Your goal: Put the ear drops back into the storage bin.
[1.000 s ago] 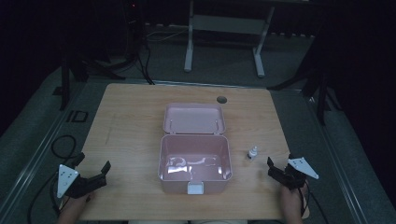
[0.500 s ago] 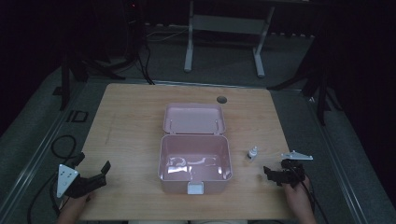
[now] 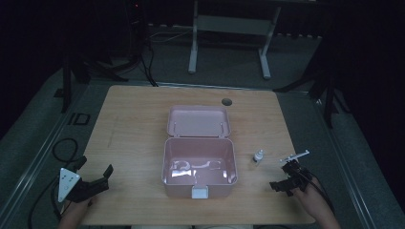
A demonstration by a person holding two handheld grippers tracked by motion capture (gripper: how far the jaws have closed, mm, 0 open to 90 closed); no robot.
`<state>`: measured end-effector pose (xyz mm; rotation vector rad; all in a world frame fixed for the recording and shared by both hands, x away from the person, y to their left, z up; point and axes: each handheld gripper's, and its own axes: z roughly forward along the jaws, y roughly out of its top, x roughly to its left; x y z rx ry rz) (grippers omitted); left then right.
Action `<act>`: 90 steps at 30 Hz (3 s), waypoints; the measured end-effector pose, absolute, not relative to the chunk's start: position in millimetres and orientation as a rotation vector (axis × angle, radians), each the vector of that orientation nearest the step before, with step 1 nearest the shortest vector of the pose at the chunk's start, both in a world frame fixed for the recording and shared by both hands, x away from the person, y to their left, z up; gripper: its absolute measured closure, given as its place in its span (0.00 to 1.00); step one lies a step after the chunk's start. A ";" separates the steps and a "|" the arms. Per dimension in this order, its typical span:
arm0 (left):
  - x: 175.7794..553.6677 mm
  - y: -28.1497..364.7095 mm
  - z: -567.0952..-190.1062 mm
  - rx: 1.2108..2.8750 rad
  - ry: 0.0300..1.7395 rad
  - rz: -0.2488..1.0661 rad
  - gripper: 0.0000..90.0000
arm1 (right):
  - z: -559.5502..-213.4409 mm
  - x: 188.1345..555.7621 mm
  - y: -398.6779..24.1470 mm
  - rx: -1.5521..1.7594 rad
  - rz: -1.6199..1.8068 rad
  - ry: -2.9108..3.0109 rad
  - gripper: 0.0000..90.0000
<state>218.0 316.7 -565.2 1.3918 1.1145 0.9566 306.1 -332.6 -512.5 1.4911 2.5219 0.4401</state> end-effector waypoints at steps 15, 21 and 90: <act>217.8 316.6 -565.2 1.392 1.111 0.958 0.00 | -504.4 311.5 -320.7 1.396 0.123 2.822 0.12; 217.9 316.7 -565.2 1.391 1.111 0.955 0.00 | -505.7 314.0 -317.5 1.383 0.014 2.878 0.14; 218.1 317.2 -565.3 1.391 1.105 0.946 0.00 | -502.7 427.1 -242.9 1.329 -0.050 2.908 0.43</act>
